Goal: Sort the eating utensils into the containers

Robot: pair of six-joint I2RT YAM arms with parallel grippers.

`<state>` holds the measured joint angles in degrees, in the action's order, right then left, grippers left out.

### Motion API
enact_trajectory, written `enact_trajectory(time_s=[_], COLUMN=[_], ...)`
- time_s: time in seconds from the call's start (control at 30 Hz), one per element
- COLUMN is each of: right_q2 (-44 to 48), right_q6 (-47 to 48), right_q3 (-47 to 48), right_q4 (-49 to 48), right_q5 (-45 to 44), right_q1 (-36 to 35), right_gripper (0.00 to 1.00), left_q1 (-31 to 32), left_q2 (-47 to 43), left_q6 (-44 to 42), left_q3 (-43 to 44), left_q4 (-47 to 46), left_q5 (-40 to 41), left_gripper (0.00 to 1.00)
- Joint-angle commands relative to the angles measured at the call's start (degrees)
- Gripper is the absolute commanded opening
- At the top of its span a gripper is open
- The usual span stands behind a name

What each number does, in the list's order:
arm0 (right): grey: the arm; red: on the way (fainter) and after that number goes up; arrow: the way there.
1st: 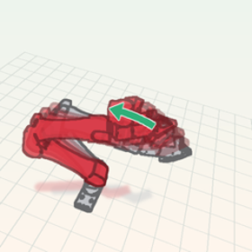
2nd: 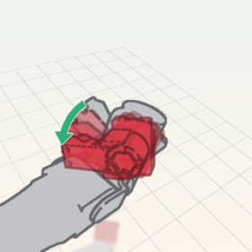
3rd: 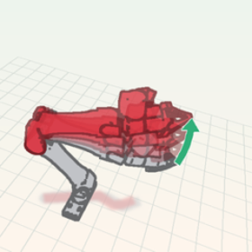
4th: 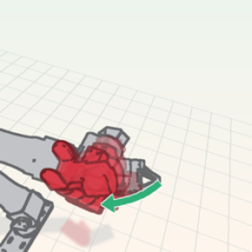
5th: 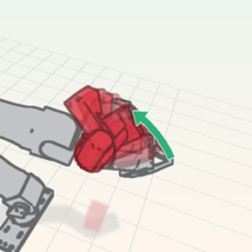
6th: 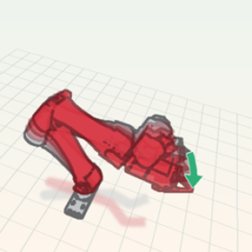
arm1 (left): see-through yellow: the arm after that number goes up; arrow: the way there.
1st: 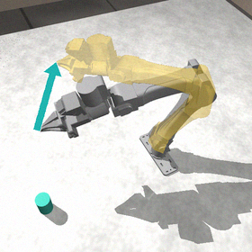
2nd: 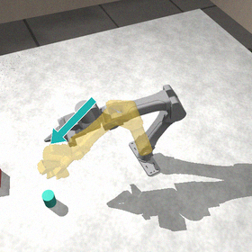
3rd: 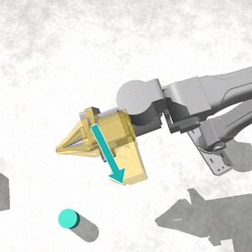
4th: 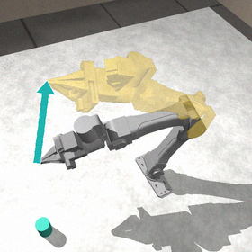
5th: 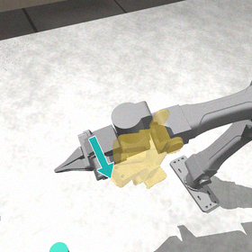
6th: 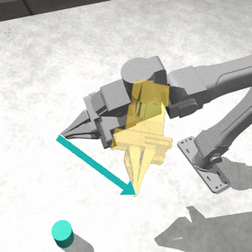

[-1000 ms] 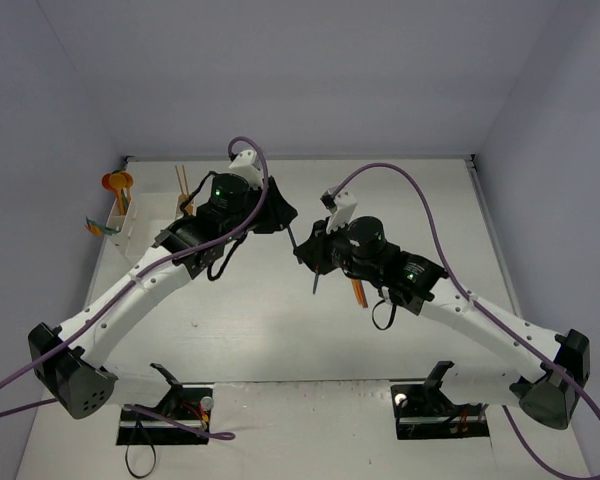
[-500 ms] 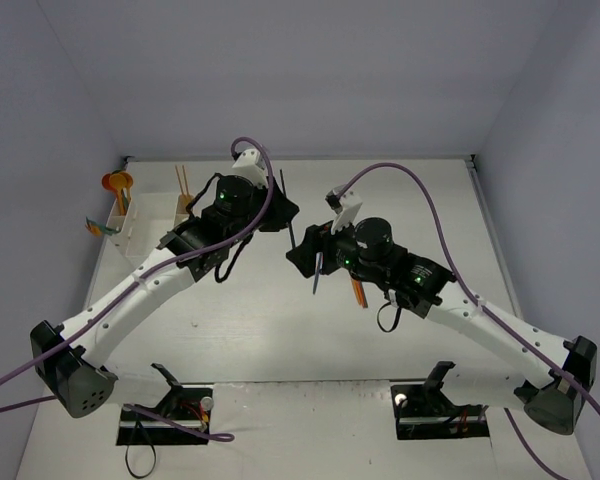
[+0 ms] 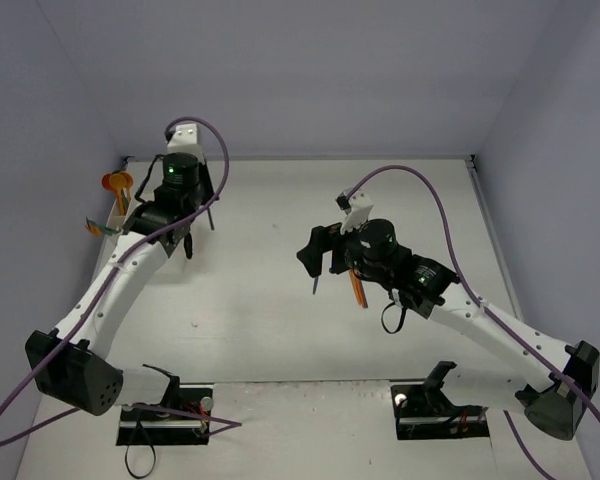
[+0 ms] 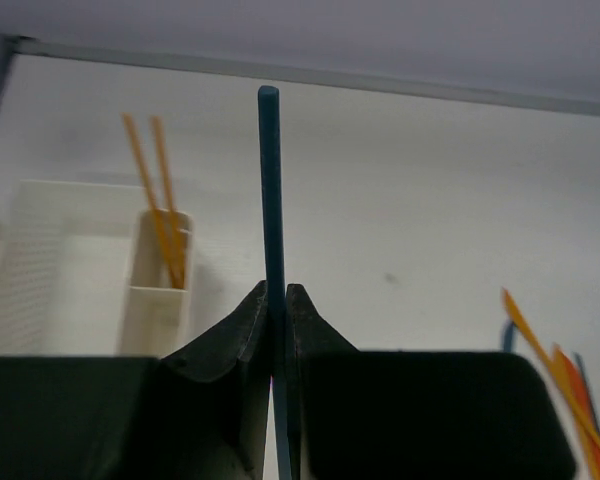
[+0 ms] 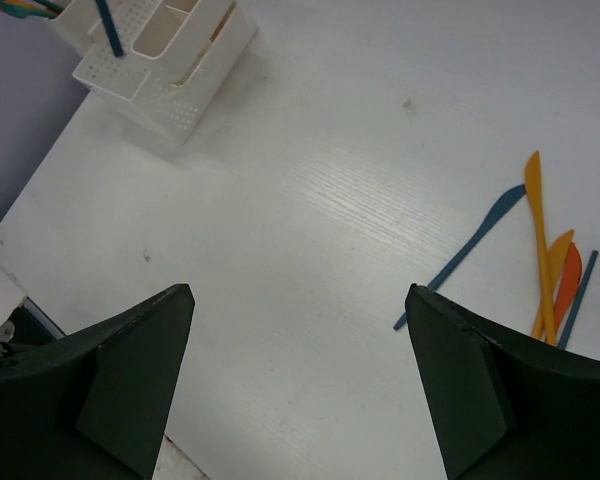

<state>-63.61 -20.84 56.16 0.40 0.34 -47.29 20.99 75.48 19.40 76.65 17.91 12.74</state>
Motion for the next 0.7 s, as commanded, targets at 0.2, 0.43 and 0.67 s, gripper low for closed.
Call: enact_trajectory(time_s=[0.2, 0.43, 0.67], right_q2=[2.0, 1.8, 0.1], right_q6=[1.1, 1.4, 1.7], right_q3=[-0.1, 0.3, 1.7], right_q4=[1.3, 2.7, 3.4], right_q5=[3.3, 3.8, 3.9], right_q1=[5.0, 6.2, 6.7], right_gripper=[0.85, 0.86, 0.86], left_q1=[-11.0, -11.8, -11.8], left_q2=[9.1, 17.1, 20.5], left_q6=[-11.8, -13.3, -15.0], left_q3=[4.7, 7.1, 5.6], left_q4=[-20.4, -26.5, -31.9], left_q5=[4.9, 7.1, 8.8], left_gripper=[0.0, 0.0, 0.0])
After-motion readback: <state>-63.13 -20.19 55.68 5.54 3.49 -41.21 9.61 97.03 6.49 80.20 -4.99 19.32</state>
